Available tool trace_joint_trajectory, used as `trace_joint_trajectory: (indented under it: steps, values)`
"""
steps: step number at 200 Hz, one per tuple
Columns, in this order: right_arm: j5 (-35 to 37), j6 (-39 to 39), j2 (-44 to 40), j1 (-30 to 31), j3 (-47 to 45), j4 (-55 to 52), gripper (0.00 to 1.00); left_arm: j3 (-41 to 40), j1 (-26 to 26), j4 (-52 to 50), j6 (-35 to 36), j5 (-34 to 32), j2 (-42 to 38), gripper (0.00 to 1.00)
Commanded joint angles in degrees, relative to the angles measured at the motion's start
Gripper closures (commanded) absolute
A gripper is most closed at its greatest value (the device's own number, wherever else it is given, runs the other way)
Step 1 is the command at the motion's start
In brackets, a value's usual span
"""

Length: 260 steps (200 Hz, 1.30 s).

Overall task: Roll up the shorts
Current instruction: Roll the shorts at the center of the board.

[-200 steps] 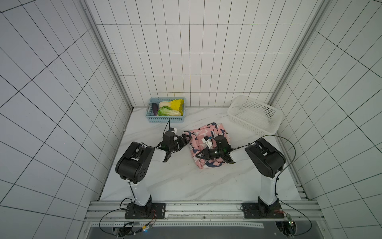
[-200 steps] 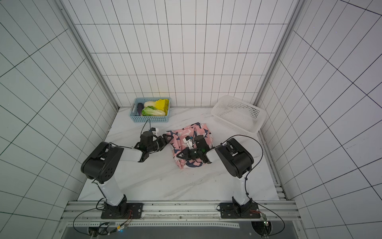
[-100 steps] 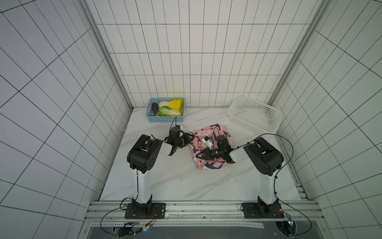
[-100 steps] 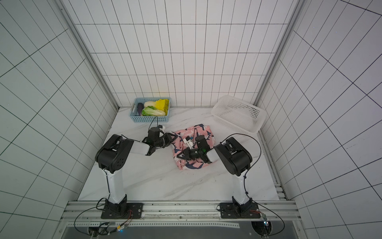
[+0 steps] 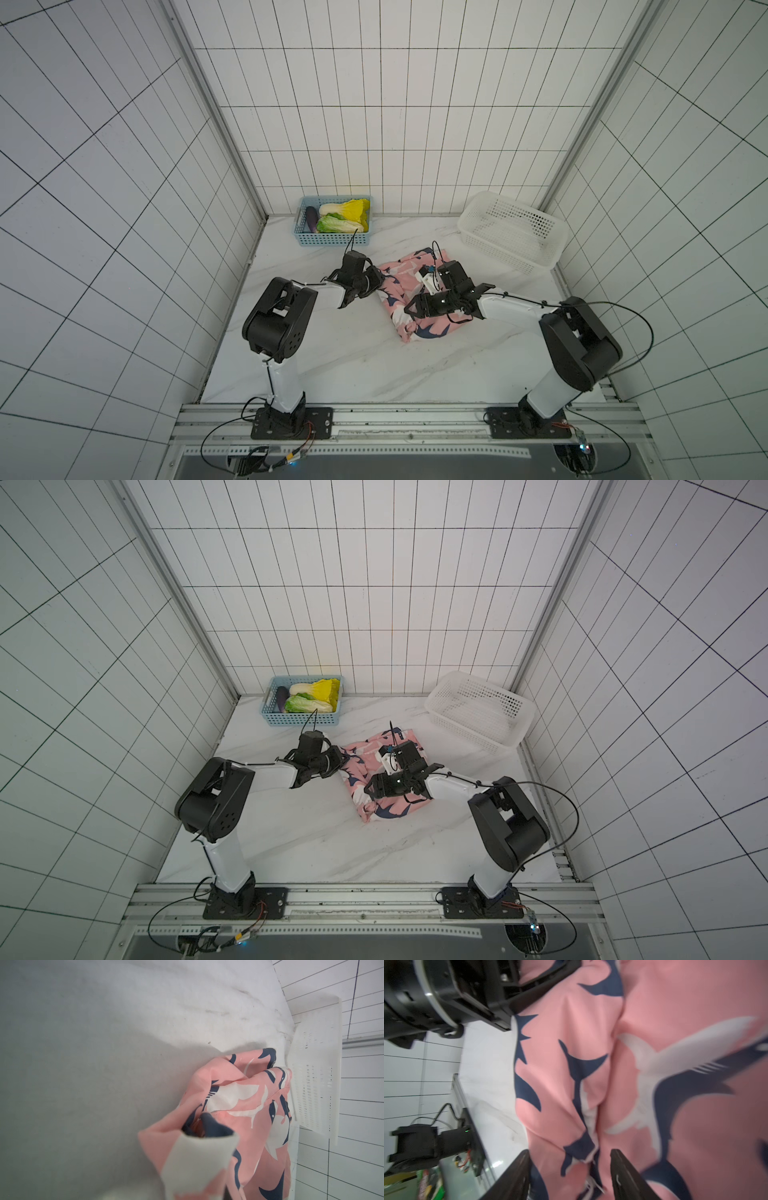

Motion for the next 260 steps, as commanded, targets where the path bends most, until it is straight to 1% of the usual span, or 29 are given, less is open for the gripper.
trace_joint_trajectory:
  steps: [1,8,14,33,54,72,111,145,155,160,165,170,178,186,192,195,200,203,208,214,219,223,229,240,260]
  values:
    - [16.77,-8.4,-4.14,4.08,3.95,-14.75,0.25,1.85,-0.75,-10.98,-0.9,-7.19,-2.4,1.0]
    - [19.22,-9.37,-4.71,5.83,4.72,-15.55,0.24,2.59,-1.08,-13.82,-1.82,-8.15,-2.7,1.0]
    - [20.69,-9.81,-5.03,7.21,5.64,-16.23,0.21,3.25,-1.32,-15.94,-2.46,-8.91,-2.72,1.0]
    - [21.27,-10.38,-5.39,10.4,7.35,-16.05,0.21,6.03,-1.94,-22.91,-4.12,-10.81,-2.41,1.0]
    - [17.79,-9.32,-5.17,12.31,6.5,-11.36,0.21,9.19,-2.23,-28.61,-4.98,-10.47,-0.84,1.0]
    - [14.04,-8.39,-2.87,12.78,5.55,-7.54,0.21,11.99,-2.7,-33.21,-4.64,-10.79,0.49,1.0]
    - [13.75,-6.46,2.17,14.0,5.78,-2.87,0.2,13.7,-3.15,-37.7,-6.26,-11.57,1.83,1.0]
    - [14.57,-4.18,5.37,13.71,5.6,0.48,0.21,13.2,-3.3,-38.78,-7.64,-11.82,1.65,1.0]
    - [13.22,-3.98,6.28,13.27,5.54,0.95,0.25,13.35,-3.38,-38.82,-7.57,-11.43,1.75,1.0]
    - [12.23,-3.91,6.73,12.96,5.5,0.99,0.28,13.64,-3.36,-39.01,-7.46,-11.38,1.83,1.0]
    - [11.3,-3.84,7.1,12.67,5.34,1.19,0.36,13.8,-3.4,-38.95,-7.33,-11.14,1.9,1.0]
    - [10.74,-3.5,7.36,12.41,4.89,1.6,0.47,14.08,-3.38,-39.12,-7.13,-11.02,1.97,1.0]
    - [9.19,-2.75,7.55,11.81,3.76,3.04,0.58,14.41,-3.38,-39.44,-6.7,-11.03,1.92,1.0]
    - [6.75,-1.65,7.64,10.91,2.17,5.04,0.66,14.68,-3.38,-39.7,-6.32,-11.17,1.84,1.0]
    - [5.31,-0.86,7.66,10.41,1.01,6.71,0.69,14.79,-3.3,-39.89,-6.16,-11.29,1.68,1.0]
    - [4.78,-0.57,7.67,10.23,0.49,7.32,0.73,14.8,-3.3,-39.64,-5.92,-11.35,1.54,1.0]
    - [3.93,-0.11,7.65,9.97,-0.42,8.33,0.75,14.66,-3.3,-39.18,-5.44,-11.19,1.26,1.0]
    - [3.21,0.2,7.67,9.84,-0.92,8.98,0.75,14.68,-3.24,-39.06,-5.19,-11.3,1.09,0.96]
    - [2.15,0.69,7.68,9.66,-1.9,10.21,0.75,14.6,-3.29,-38.77,-4.85,-11.49,0.77,0.86]
    - [1.09,1.4,7.52,9.35,-2.78,11.6,0.76,14.4,-3.24,-38.01,-4.21,-11.48,0.34,0.7]
    - [0.54,2.17,7.43,9.05,-3.77,13.13,0.76,14.06,-3.21,-37.37,-3.76,-11.68,-0.17,0.6]
    - [0.11,2.88,7.41,8.74,-4.65,14.52,0.77,13.67,-3.13,-36.88,-3.47,-11.85,-0.63,0.53]
    - [-0.51,4.14,7.41,8.22,-5.87,16.6,0.77,13.01,-3.02,-35.6,-2.92,-11.92,-1.52,0.45]
    - [-2.5,6.71,7.67,6.91,-8.17,20.91,0.78,11.16,-2.88,-33.59,-2.33,-12.67,-3.51,0.36]
    - [-6.26,11.6,8.65,4.39,-12.13,29.33,0.78,6.2,-2.18,-27.19,-0.51,-13.14,-8.5,0.31]
